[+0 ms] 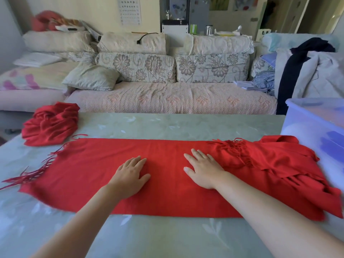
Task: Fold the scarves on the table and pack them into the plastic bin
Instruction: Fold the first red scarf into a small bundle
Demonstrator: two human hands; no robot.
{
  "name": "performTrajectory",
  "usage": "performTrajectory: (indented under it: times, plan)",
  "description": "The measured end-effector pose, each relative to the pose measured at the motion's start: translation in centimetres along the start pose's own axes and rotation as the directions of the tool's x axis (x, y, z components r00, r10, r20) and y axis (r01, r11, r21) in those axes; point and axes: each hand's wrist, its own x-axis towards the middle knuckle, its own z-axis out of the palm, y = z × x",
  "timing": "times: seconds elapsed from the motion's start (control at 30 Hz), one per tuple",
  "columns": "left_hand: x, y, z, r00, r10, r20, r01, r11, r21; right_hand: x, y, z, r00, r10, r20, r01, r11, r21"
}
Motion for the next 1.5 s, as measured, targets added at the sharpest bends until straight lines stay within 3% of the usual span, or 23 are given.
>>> performTrajectory:
  times: [0.13, 0.23, 0.53, 0.7, 0.83, 0.97, 1.07, 1.17, 1.23, 1.37, 1.5]
  plan:
    - [-1.8, -4.7, -1.4, 0.992, -0.119, -0.045, 0.118, 0.993, -0.023, 3.2, -8.3, -0.8, 0.991, -0.132, 0.007, 0.132, 0.991, 0.006]
    - [-2.8, -8.1, -2.2, 0.969, -0.247, 0.0, 0.247, 0.968, -0.032, 5.9, -15.0, -1.2, 0.973, -0.232, 0.004, 0.232, 0.973, 0.003]
    - [-8.1, -21.2, -4.0, 0.893, -0.45, 0.016, 0.45, 0.893, 0.025, 12.4, -33.0, 1.0, 0.899, -0.435, 0.055, 0.436, 0.9, -0.015]
    - [-9.6, -24.8, -5.2, 0.902, -0.409, -0.14, 0.405, 0.913, -0.06, 15.8, -38.0, 0.9, 0.886, -0.438, -0.15, 0.426, 0.898, -0.109]
    - [-9.3, -26.0, -6.1, 0.85, -0.49, -0.192, 0.487, 0.871, -0.069, 19.8, -39.1, -0.8, 0.891, -0.421, -0.171, 0.412, 0.907, -0.087]
    - [-8.8, -26.1, -5.8, 0.82, -0.542, -0.186, 0.554, 0.832, 0.017, 22.9, -39.7, -1.7, 0.875, -0.48, -0.068, 0.454, 0.86, -0.233]
    - [-8.4, -26.0, -5.4, 0.815, -0.539, -0.214, 0.56, 0.827, 0.047, 23.8, -40.0, -1.6, 0.822, -0.569, -0.009, 0.537, 0.781, -0.319]
    - [-8.1, -25.7, -5.7, 0.84, -0.501, -0.209, 0.527, 0.845, 0.092, 24.6, -39.7, -1.1, 0.793, -0.608, -0.042, 0.546, 0.74, -0.393]
    - [-7.8, -25.3, -6.0, 0.85, -0.485, -0.207, 0.501, 0.865, 0.028, 24.9, -38.8, -1.1, 0.812, -0.58, -0.069, 0.525, 0.777, -0.349]
    - [-7.1, -22.8, -7.9, 0.85, -0.456, -0.265, 0.392, 0.882, -0.261, 23.7, -34.6, -3.0, 0.814, -0.558, -0.162, 0.536, 0.829, -0.16]
    - [-6.0, -18.1, -9.9, 0.914, -0.326, -0.242, 0.222, 0.901, -0.373, 20.9, -27.1, -5.2, 0.833, -0.495, -0.245, 0.502, 0.864, -0.038]
